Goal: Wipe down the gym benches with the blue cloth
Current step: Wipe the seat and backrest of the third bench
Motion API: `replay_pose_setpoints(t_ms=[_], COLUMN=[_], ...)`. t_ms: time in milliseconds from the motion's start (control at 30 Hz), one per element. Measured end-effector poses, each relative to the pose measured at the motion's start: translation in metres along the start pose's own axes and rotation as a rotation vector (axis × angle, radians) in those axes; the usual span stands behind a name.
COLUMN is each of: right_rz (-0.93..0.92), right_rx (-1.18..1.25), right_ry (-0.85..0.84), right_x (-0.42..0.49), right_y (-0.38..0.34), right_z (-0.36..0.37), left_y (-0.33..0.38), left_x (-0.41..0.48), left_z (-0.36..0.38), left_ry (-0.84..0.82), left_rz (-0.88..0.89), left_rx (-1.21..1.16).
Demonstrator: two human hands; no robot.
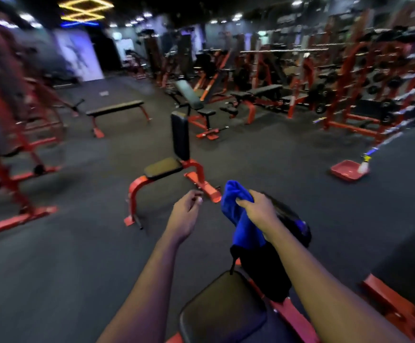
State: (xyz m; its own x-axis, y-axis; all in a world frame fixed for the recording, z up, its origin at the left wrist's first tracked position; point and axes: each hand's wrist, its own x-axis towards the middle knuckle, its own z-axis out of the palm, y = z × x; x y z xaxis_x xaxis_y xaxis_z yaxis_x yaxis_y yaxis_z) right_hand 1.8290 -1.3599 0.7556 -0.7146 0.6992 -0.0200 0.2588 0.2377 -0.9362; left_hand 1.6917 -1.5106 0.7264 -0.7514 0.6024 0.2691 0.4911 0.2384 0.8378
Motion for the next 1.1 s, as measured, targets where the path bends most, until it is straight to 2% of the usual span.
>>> replay_pose_setpoints(t_ms=[67, 267, 400, 600, 700, 833, 967, 1100], right_rz=[-0.048, -0.082, -0.056, -0.102, -0.041, -0.024, -0.146, -0.089], right_rx=[0.076, 0.182, 0.249, 0.192, 0.228, 0.320, 0.188, 0.165], right_ry=[-0.127, -0.440, -0.513, -0.632, -0.622, -0.517, -0.404, -0.397], right_x=[-0.016, -0.069, -0.113, -0.178, -0.215, -0.264, -0.285, -0.288], right_y=[-0.006, -0.028, -0.044, -0.063, -0.071, -0.088, -0.098, -0.124], right_z=[0.025, 0.110, 0.175, 0.288, 0.343, 0.421, 0.480, 0.521], left_y=[0.000, -0.005, -0.025, -0.063, -0.084, -0.119, -0.146, -0.174], left_x=[-0.030, -0.124, -0.185, -0.266, -0.292, -0.319, -0.333, -0.326], left_z=[-0.033, -0.125, -0.190, -0.288, -0.336, -0.412, -0.462, -0.501], left_ry=[0.043, 0.028, 0.089, 0.335, 0.335, 0.340, 0.381, 0.401], left_rz=[-0.085, -0.302, -0.420, -0.486, -0.496, -0.472, -0.432, -0.413], left_rx=[0.033, 0.186, 0.302, 0.413, 0.425, 0.401, 0.348, 0.366])
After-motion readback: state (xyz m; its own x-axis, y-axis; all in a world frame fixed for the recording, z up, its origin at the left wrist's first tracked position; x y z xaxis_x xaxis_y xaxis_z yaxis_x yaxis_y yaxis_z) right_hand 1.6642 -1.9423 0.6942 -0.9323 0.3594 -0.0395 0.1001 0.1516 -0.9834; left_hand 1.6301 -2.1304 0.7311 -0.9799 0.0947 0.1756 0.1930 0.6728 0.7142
